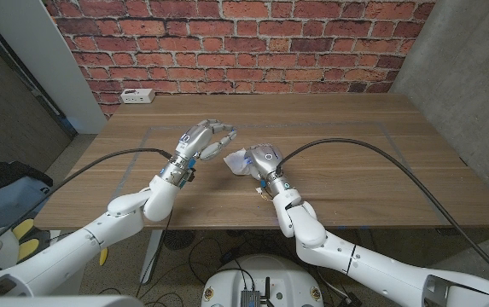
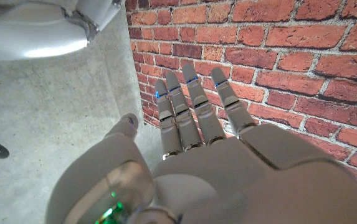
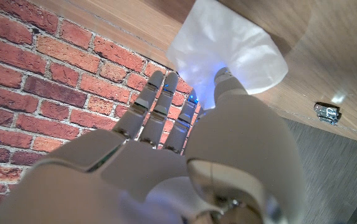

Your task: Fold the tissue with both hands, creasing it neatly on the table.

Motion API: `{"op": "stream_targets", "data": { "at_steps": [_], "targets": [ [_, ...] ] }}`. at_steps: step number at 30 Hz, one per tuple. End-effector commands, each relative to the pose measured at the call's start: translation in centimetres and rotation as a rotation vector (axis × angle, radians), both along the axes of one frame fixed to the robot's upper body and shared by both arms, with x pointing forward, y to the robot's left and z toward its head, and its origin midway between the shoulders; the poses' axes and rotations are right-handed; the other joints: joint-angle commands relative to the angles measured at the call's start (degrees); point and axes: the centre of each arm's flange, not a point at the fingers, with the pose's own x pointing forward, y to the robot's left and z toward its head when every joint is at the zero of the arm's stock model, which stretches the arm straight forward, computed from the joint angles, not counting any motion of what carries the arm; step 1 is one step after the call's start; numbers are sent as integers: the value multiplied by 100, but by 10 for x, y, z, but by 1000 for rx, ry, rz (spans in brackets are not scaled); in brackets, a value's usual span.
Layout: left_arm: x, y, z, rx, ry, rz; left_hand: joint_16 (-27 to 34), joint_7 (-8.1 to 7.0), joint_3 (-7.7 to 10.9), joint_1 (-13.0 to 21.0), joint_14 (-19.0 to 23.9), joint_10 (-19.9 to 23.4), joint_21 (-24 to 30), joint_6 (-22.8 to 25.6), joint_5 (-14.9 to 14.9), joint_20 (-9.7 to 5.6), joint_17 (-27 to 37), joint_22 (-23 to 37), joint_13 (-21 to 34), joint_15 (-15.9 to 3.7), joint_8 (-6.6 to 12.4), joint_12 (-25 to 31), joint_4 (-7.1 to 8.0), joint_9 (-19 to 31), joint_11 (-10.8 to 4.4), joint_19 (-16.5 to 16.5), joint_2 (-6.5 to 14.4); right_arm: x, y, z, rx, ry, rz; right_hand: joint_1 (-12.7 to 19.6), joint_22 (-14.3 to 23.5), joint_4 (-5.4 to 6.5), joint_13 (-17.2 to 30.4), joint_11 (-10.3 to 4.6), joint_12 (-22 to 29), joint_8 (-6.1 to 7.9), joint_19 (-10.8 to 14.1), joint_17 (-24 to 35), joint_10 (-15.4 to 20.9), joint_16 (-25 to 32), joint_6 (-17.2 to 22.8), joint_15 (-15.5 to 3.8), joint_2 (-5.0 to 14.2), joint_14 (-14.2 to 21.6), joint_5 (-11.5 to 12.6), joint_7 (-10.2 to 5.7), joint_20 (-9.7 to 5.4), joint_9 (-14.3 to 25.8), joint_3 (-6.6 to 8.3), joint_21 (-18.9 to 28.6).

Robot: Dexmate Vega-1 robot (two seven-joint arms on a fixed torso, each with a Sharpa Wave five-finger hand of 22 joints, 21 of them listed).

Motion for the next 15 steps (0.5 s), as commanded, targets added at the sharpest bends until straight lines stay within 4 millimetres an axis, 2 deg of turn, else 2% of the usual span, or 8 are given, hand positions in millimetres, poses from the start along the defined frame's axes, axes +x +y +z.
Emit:
{"op": "stream_targets", "data": {
  "at_steps": [1,4,8,12,15],
  "targets": [
    [-5,13,1,-134,-46,-105,-17,-12,-19,-124,5,-66,-2,-80,22,34,17,13,30,28,-11,-17,72,29,7,-52,-31,-1,9,-2,-27,6,4,-82,8,-3,-2,-32,-76,-112,-29,18,-427,-59,-558,-948,-14,-67,91,-143,2,2,-47,20],
    [-5,14,0,-133,-43,-105,-26,-14,-33,-165,-6,-80,-2,-109,27,35,19,14,39,34,-15,-23,91,29,20,-62,-45,-1,12,-1,-29,-3,11,-63,7,-39,-14,-48,-77,-126,-37,23,-603,-90,-819,-957,-13,-103,123,-249,-10,-5,-49,20],
    [-6,15,-1,-128,-36,-101,-34,-13,-42,-198,-18,-95,-8,-148,32,40,20,15,48,31,-23,-28,105,29,5,-87,-57,1,15,3,-9,-14,32,-105,7,-14,-24,-66,-69,-91,-52,11,-706,-141,-899,-932,27,-151,140,-263,-15,-6,-52,17],
    [-6,15,-2,-132,-30,-103,-48,-29,-49,-231,-39,-119,-11,-169,39,40,19,16,59,45,-20,-37,116,28,-1,-106,-70,1,18,10,40,-33,58,-371,6,140,-52,37,-64,-97,-67,-23,-970,-270,-1250,-892,77,-291,148,-177,24,-12,-125,18],
    [-6,16,-3,-133,-24,-105,-52,-41,-51,-247,-43,-130,-10,-185,43,48,19,17,65,49,-20,-42,120,28,-5,-110,-75,3,22,15,92,-49,83,-651,3,289,-75,105,-47,-90,-73,-32,-1116,-340,-1528,-872,51,-370,147,-85,134,-17,-233,17]
  ]
}}
